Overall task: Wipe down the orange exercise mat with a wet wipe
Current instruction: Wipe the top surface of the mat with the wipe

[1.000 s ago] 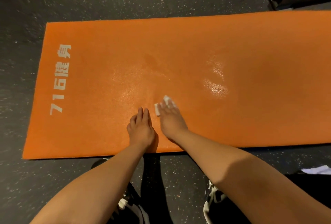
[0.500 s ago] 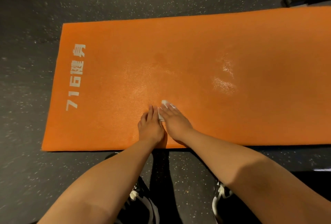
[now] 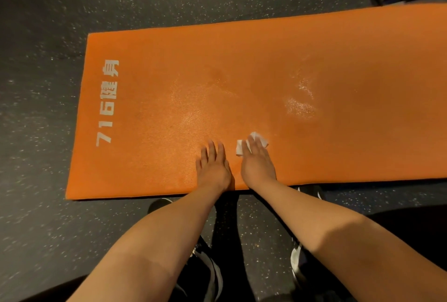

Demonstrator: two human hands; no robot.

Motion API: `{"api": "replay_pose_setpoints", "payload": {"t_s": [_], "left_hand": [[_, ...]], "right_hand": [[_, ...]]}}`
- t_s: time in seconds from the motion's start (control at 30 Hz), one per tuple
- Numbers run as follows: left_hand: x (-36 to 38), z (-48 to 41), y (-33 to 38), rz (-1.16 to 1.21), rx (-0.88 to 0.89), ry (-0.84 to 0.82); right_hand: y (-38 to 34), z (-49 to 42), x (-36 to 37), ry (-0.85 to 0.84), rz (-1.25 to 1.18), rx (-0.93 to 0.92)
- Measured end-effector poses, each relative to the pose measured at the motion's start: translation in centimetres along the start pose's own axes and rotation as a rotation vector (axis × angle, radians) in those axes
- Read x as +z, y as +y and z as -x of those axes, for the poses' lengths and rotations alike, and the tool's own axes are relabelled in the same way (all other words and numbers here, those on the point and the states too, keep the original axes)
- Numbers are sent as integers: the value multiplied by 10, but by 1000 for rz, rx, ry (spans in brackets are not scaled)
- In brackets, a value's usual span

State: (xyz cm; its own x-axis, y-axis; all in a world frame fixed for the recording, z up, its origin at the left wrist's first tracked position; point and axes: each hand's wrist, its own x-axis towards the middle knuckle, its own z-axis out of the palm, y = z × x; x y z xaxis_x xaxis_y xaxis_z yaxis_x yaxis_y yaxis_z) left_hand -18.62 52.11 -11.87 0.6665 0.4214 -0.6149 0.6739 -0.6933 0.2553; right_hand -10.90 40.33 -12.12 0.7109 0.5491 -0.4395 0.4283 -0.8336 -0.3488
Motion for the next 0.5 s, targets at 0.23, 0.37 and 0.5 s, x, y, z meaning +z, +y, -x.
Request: {"api": "replay_pose_setpoints", "payload": {"t_s": [0.23,0.37,0.5], "left_hand": [[14,16,-3,-36,101,41],[23,25,8,-39,109,98],[26,23,17,-23,116,96]], "right_hand": [[-9,33,13,-50,-22,-220],[26,22,-3,22,88,-24],[19,25,-5,-34,111,48]]}}
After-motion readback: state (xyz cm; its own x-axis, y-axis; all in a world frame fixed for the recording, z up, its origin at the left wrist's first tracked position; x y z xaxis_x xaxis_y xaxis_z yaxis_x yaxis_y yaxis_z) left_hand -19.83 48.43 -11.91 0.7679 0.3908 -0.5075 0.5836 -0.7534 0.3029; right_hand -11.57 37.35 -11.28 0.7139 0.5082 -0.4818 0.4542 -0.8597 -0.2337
